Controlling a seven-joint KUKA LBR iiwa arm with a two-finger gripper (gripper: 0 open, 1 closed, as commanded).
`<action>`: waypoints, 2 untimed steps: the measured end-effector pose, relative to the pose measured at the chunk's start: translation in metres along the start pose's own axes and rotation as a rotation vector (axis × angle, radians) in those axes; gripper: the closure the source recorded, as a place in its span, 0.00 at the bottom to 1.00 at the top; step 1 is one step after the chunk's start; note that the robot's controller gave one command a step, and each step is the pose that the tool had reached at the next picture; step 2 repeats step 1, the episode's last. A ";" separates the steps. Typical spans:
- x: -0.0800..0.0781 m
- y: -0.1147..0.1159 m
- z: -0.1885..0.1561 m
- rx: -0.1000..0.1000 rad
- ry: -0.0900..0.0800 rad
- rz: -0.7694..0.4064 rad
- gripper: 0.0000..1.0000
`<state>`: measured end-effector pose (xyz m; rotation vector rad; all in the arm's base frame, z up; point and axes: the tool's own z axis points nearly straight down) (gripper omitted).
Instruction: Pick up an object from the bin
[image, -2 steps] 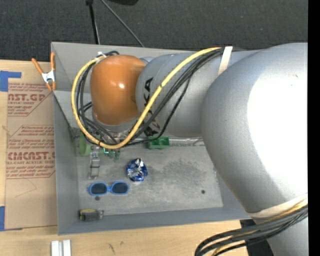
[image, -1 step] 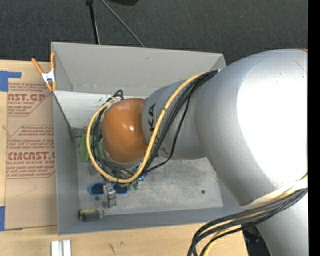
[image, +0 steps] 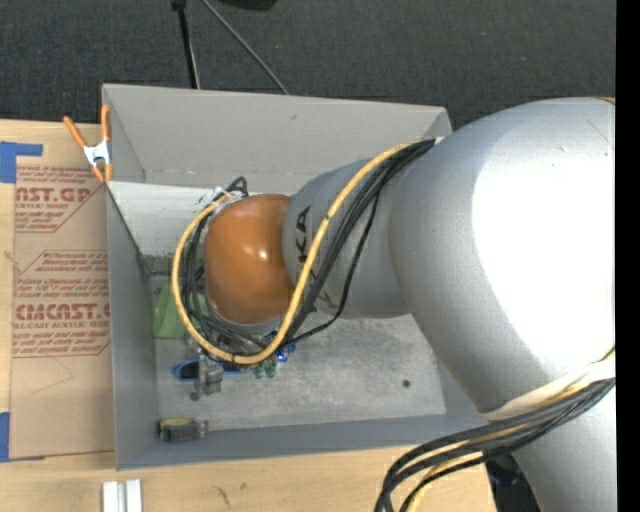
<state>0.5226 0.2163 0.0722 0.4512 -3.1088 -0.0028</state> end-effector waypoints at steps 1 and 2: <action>0.022 0.023 -0.218 0.001 -0.012 -0.176 1.00; 0.022 0.023 -0.218 0.001 -0.012 -0.176 1.00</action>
Offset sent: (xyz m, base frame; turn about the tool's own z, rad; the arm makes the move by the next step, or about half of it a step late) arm -0.0288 0.0131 0.2127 -0.1746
